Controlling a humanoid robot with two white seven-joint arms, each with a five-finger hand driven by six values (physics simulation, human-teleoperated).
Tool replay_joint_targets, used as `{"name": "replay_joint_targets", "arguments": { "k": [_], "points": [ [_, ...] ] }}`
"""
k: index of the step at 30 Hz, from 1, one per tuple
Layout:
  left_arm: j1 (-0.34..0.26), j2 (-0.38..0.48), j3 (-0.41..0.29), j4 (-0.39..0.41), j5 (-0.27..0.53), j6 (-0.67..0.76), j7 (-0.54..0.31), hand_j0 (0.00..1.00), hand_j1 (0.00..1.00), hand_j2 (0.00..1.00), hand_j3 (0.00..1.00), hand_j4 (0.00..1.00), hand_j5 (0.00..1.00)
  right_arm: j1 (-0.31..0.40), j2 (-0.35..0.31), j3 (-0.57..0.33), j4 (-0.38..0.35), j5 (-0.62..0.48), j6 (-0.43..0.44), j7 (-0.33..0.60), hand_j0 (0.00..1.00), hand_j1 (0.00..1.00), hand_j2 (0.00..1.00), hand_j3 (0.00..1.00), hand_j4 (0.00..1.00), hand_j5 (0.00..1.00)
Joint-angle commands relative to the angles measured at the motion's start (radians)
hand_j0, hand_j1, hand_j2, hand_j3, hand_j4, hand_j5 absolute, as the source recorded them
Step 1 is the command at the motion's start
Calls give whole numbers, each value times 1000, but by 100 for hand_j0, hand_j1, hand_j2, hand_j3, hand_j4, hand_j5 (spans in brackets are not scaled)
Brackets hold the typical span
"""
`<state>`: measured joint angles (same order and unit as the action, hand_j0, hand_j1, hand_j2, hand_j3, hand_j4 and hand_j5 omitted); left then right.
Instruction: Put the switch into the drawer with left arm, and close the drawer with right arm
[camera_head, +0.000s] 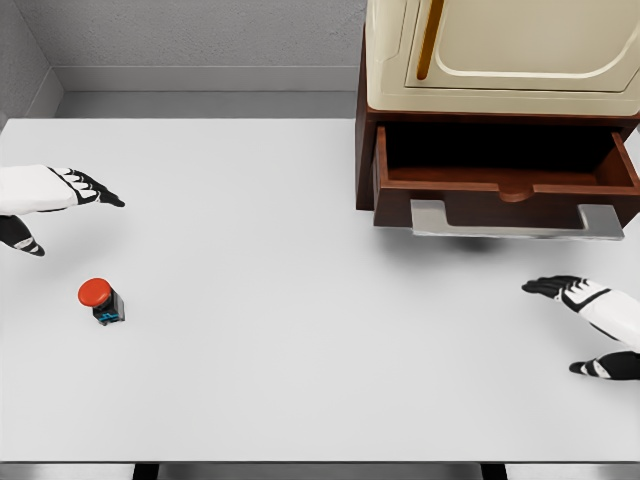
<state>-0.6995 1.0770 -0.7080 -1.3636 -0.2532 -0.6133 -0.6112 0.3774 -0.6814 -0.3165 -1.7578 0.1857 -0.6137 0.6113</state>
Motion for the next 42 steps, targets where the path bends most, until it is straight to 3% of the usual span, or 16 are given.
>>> {"name": "replay_joint_targets", "arguments": {
  "k": [1,5,9,13,18,20,24,33,36,37,42],
  "points": [
    [0,1,1,0,5,2,0,100,100,100,100,100,100,-3,-4,10,0,-8,3,0,100,100,100,100,100,100],
    [0,6,1,-2,5,2,0,100,100,100,100,100,100,-8,-17,7,0,-9,3,0,100,100,100,100,100,100],
    [11,90,-38,-141,8,2,0,100,100,100,100,100,100,12,-21,-61,0,-9,3,0,100,100,100,100,100,100],
    [14,92,-53,-183,6,2,0,100,100,100,100,100,100,75,-20,-171,3,-15,3,0,100,100,100,100,100,100],
    [14,92,-108,-247,6,2,0,100,100,100,100,100,100,100,-13,-210,1,-17,3,0,100,100,100,100,100,100],
    [15,110,-116,-253,6,2,0,100,100,100,100,100,100,100,-12,-210,9,-23,3,0,100,100,100,100,100,100],
    [18,100,-215,-258,-32,2,0,100,100,100,100,100,100,123,-7,-211,7,-29,3,0,100,100,100,100,100,100],
    [21,101,-214,-258,-41,2,0,96,96,96,96,96,96,127,-4,-236,4,-28,3,0,100,100,100,100,100,100],
    [21,103,-212,-258,-41,2,0,92,92,92,92,92,92,126,-6,-234,1,-26,3,0,72,72,72,72,72,72],
    [21,101,-212,-258,-41,2,0,89,89,89,89,89,89,123,-12,-234,1,-26,3,0,53,53,53,53,53,53],
    [21,100,-209,-258,-41,2,0,76,76,76,76,76,76,107,-18,-227,0,-26,3,0,51,51,51,51,51,51]
  ]
}}
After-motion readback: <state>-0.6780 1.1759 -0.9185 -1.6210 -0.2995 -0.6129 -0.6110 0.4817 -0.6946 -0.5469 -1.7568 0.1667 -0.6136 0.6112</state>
